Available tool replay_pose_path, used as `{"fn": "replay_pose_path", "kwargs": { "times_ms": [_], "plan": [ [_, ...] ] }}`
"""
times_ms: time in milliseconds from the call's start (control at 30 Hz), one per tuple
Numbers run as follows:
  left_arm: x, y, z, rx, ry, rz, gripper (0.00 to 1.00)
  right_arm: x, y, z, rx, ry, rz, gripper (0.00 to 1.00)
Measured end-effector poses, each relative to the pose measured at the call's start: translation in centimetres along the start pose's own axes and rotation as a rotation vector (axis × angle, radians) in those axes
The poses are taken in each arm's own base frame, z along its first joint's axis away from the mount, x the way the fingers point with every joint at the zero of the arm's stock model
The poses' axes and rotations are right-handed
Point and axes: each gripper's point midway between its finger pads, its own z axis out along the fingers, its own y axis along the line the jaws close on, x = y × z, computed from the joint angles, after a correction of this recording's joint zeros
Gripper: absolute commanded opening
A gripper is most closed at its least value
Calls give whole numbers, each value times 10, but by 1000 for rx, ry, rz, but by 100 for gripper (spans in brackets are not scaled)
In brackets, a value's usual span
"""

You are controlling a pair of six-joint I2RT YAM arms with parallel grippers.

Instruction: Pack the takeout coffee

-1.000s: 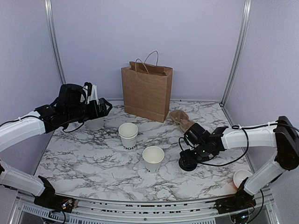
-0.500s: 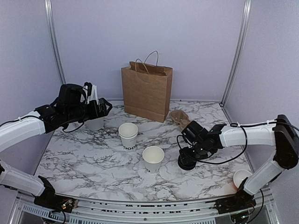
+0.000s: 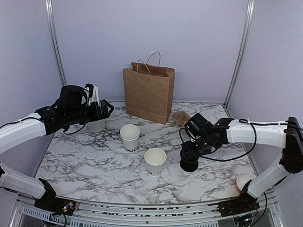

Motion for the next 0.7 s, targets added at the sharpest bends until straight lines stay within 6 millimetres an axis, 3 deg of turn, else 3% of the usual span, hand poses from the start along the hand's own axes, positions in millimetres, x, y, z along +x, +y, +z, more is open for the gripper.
{"fn": "replay_pose_path", "kwargs": {
  "times_ms": [300, 500, 700],
  "plan": [
    [22, 4, 2, 18, 57, 0, 99, -39, 26, -40, -87, -92, -43, 75],
    [40, 7, 4, 40, 104, -19, 99, -49, 76, -67, -177, -122, -166, 76],
    [49, 7, 4, 54, 123, -30, 99, -44, 117, -69, -211, -84, -292, 76]
  ]
}}
